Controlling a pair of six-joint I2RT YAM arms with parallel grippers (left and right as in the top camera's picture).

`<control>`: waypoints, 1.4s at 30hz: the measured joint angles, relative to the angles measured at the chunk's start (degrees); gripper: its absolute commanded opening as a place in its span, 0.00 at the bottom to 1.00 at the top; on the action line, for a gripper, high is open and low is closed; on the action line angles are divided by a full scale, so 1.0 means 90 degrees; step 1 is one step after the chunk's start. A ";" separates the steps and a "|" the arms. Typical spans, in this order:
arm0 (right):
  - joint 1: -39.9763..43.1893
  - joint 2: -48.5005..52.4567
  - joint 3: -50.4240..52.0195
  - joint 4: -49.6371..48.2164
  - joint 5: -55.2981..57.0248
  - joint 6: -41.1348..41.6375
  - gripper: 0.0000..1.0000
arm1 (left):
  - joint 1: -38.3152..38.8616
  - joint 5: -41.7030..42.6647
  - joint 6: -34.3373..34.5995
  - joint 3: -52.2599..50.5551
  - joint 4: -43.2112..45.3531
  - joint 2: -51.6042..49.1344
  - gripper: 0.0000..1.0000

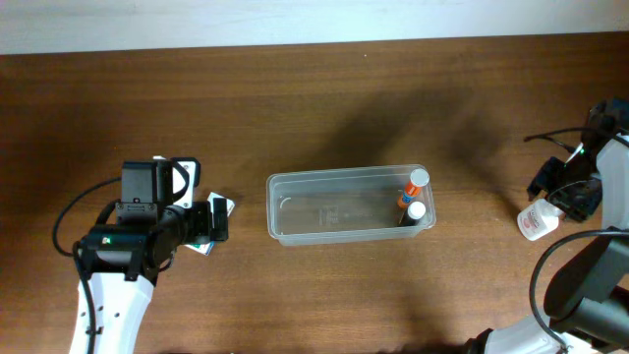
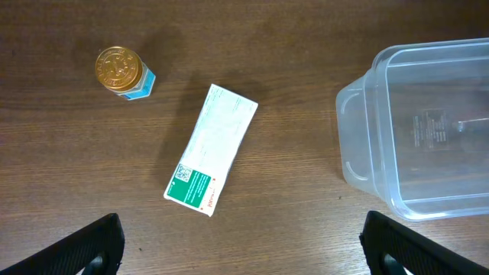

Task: Pack container
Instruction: 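Grasp the white spray bottle with the right gripper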

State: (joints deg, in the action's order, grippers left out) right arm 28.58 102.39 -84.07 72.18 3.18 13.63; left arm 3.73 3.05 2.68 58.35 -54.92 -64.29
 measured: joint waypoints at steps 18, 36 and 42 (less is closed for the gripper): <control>0.0005 -0.0002 -0.0002 0.0104 -0.0146 -0.0075 0.13 | 0.0000 0.0000 0.0000 0.0000 0.0000 0.0000 0.99; -0.2720 -0.2555 -0.1404 0.1496 -0.0857 -0.0680 0.13 | 0.0000 0.0000 0.0000 0.0000 0.0000 0.0000 1.00; -0.4510 -0.2997 -0.1481 0.1287 -0.0916 -0.0505 0.13 | 0.0000 0.0000 0.0000 0.0000 0.0000 0.0000 1.00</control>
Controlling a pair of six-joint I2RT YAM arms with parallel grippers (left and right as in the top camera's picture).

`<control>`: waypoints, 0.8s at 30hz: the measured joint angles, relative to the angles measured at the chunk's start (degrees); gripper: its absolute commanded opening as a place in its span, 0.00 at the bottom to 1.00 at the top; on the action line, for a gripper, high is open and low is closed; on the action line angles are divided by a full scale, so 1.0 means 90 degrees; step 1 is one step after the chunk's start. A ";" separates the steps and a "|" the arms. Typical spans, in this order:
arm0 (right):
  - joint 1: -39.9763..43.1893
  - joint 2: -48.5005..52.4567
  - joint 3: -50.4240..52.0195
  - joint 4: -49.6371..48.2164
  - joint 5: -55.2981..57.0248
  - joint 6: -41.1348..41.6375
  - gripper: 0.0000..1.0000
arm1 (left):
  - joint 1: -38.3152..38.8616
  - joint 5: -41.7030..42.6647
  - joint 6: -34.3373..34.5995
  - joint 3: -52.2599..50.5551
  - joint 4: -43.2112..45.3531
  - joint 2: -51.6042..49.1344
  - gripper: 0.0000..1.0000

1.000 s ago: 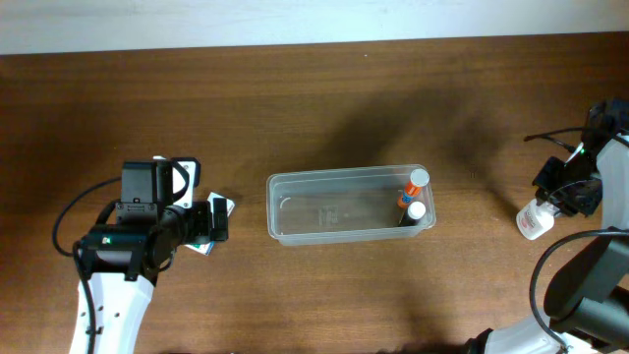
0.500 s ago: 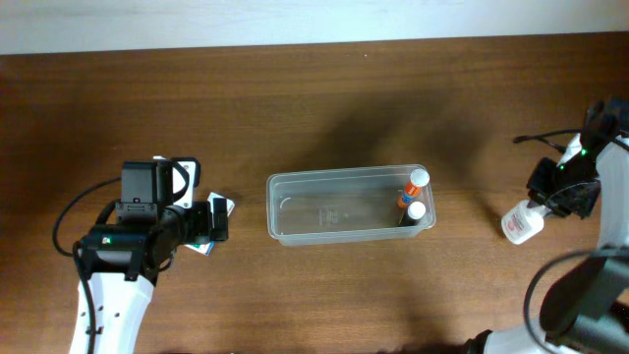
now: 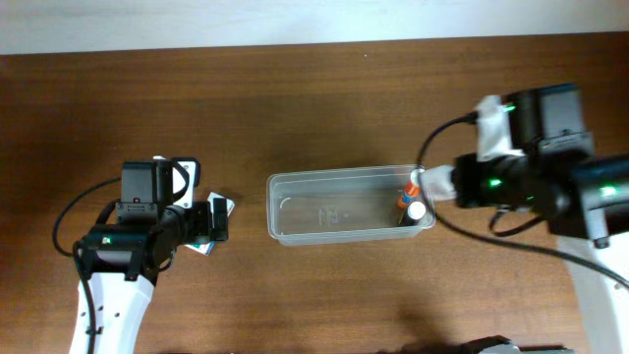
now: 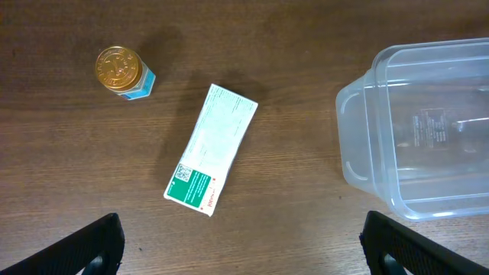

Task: Pack container
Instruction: 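Grasp the white spray bottle with the right gripper, then lower the spray bottle into the container and open the right gripper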

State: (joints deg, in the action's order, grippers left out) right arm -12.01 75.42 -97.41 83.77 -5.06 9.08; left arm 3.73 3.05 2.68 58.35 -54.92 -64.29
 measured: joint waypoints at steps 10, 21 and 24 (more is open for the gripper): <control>-0.0903 0.1447 0.0002 -0.0372 0.0384 0.0321 0.13 | 0.0000 0.0000 0.0000 0.0000 0.0000 0.0000 0.99; -0.0903 0.3070 0.0010 -0.1027 0.0682 0.0328 0.13 | 0.0000 0.0000 0.0000 0.0000 0.0000 0.0000 1.00; -0.0903 0.3298 0.0010 -0.1173 0.0685 0.0325 0.13 | 0.0000 0.0000 0.0000 0.0000 0.0000 0.0000 0.99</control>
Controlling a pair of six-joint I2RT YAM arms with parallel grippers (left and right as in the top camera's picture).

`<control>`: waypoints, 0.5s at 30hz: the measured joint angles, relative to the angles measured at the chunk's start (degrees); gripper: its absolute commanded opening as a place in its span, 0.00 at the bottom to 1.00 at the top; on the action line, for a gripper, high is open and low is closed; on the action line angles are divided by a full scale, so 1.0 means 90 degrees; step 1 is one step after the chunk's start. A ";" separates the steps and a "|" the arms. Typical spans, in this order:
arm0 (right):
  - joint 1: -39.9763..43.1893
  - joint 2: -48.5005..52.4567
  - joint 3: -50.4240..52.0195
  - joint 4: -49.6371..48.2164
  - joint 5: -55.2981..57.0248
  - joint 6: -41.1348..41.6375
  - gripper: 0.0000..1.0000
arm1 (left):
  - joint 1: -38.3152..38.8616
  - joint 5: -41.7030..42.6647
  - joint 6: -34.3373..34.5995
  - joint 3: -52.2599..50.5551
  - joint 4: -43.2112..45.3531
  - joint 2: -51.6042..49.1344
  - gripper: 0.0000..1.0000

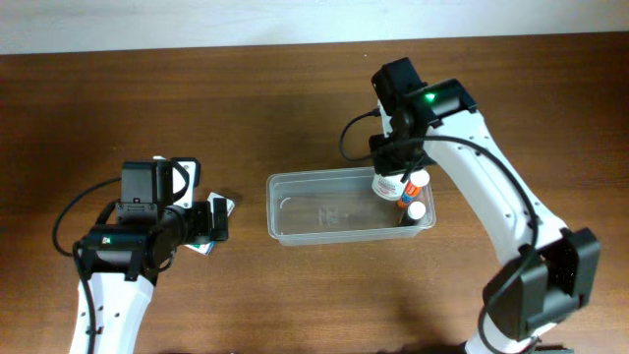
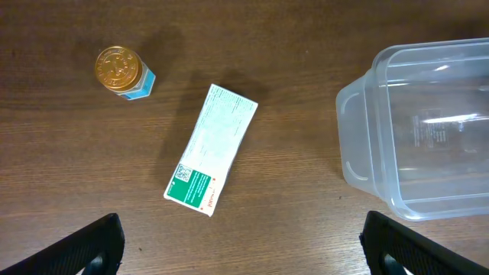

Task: Pack container
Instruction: 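Lower the spray bottle into the container and open the right gripper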

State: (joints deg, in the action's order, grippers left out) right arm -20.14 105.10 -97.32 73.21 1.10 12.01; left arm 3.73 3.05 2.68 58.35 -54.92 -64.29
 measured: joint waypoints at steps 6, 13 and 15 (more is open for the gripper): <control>0.0000 0.0277 0.0124 -0.0274 0.0063 0.0005 0.13 | 0.0000 0.0000 0.0000 0.0000 -0.0019 0.0000 0.99; 0.0000 0.0304 0.0546 -0.0554 0.0143 -0.0034 0.33 | 0.0000 0.0000 0.0000 0.0000 -0.0022 0.0000 0.99; 0.0000 0.0306 0.0566 -0.0556 0.0172 -0.0056 0.41 | 0.0000 0.0000 0.0000 0.0000 -0.0022 0.0000 0.99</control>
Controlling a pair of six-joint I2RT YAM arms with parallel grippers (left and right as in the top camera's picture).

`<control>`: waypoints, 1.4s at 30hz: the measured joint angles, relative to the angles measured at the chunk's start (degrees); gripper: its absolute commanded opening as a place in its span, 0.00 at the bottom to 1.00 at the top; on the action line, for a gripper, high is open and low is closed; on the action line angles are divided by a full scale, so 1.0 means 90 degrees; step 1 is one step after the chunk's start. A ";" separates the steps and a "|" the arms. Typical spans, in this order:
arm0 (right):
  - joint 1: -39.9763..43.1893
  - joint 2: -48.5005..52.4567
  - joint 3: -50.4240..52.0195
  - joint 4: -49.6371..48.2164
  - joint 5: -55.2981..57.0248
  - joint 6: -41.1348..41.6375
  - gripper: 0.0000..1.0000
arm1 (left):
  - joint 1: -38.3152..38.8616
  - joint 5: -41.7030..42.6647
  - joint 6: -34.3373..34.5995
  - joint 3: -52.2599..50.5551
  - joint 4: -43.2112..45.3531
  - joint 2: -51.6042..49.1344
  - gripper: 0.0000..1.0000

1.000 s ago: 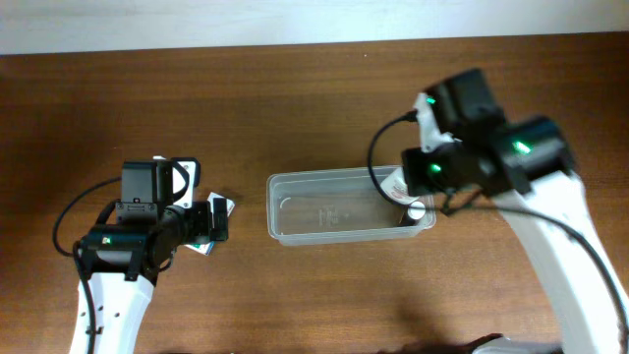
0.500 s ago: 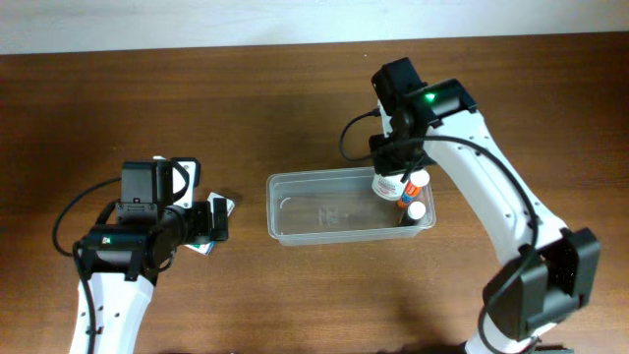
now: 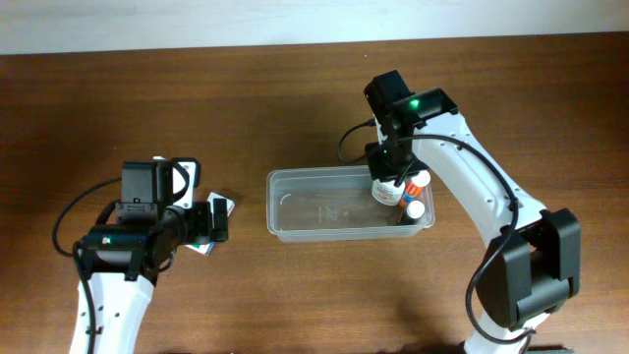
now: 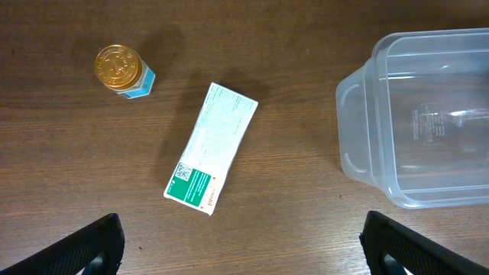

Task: Pack container
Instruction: 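Lower the spray bottle into the container and open the right gripper, then grasp the white-green medicine box with the left gripper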

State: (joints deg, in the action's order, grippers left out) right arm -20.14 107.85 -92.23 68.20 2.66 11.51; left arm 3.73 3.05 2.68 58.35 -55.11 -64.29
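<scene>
A clear plastic container (image 3: 334, 206) lies mid-table; its left end (image 4: 412, 122) shows in the left wrist view. At its right end lie an orange-and-blue tube with a white cap (image 3: 420, 180) and a dark one with a white cap (image 3: 416, 209). My right gripper (image 3: 384, 175) hangs over that end, shut on a white bottle (image 3: 385, 193) held down inside the container. A white-and-green box (image 4: 212, 148) and a gold-lidded jar (image 4: 122, 70) rest on the table left of the container. Wide open, my left gripper (image 4: 243, 248) hovers over the wood near the box.
The brown wooden table (image 3: 295, 108) runs back to a pale wall strip. In the overhead view the left arm covers most of the box (image 3: 220, 206), and the jar is hidden under it. The right arm's cable loops by the container's far rim.
The right gripper has brought the white bottle slightly lower and further into the container's right end. The container shifted a little in the left wrist view. The left arm has not moved.
The white bottle stood on the table at the far right by the right gripper. Then the right gripper had it just right of the container, then over its right end, and now down inside it. The left gripper stayed open over the box throughout.
</scene>
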 measured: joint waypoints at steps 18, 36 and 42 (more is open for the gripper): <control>0.1773 -0.3252 -0.1270 0.1008 0.0138 -0.0029 0.89 | 0.0000 0.0000 -0.0002 0.0007 -0.0019 -0.0053 1.00; 0.3706 -0.3024 -0.0114 0.1396 -0.0442 0.0000 0.89 | 0.0000 -0.0080 -0.0199 0.0049 0.1171 -0.3956 0.96; 0.3706 -0.3024 -0.0112 0.1396 -0.0454 -0.0005 0.89 | 0.0000 -0.0131 -0.0277 0.0049 0.1100 -0.4109 0.62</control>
State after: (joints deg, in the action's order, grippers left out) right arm 13.21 80.64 -93.23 80.77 -1.43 11.46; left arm 3.73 1.87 0.19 58.78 -45.21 -101.27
